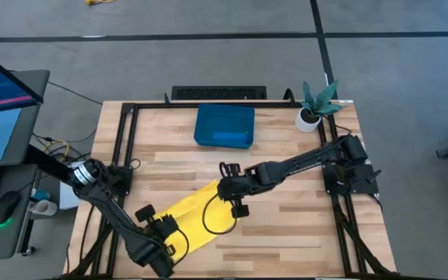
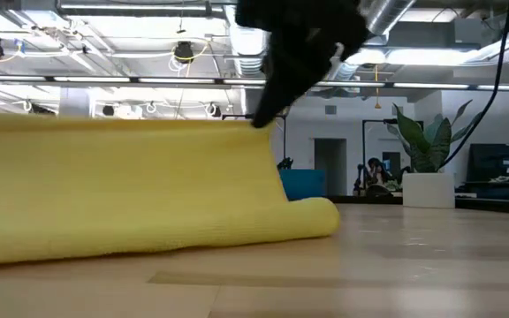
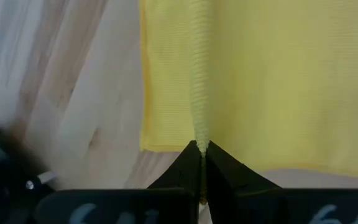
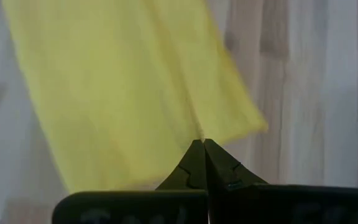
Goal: Roll microfiber towels into tight, uniform cylinder then place into a basket
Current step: Roll the yellow microfiber cloth
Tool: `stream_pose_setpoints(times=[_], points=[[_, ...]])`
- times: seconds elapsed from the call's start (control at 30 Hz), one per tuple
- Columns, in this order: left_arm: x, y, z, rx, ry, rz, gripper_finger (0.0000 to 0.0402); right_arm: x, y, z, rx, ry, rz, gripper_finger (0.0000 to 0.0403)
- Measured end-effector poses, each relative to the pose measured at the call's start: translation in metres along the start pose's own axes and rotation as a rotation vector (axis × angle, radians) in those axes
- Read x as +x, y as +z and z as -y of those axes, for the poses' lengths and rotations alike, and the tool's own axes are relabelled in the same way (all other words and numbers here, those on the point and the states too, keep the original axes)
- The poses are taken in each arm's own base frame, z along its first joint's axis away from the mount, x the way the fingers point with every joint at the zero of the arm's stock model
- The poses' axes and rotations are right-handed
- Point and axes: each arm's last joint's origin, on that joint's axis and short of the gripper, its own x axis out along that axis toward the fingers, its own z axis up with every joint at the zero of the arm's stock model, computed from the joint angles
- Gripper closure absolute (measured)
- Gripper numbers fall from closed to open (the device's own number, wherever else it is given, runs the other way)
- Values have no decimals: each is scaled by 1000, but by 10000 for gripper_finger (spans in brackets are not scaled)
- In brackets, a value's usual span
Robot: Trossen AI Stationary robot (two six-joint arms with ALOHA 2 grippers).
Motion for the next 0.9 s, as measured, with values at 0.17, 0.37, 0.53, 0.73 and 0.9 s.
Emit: stream_pose_setpoints(times=[0.17,0.37,0.53,0.73,0.9], points=[[15,3,-6,-14,46,-46,401,18,-2,12,29,-15,-16,401],[29,8,-8,-4,46,-84,401,34,-5,22,55,-22,-40,401],[37,13,-8,1,28,-108,401,45,-9,29,83,-29,-69,401],[37,16,-10,-4,35,-115,401,48,-10,28,86,-29,-70,401],[38,19,-10,2,32,-119,401,48,-10,29,95,-33,-71,401]])
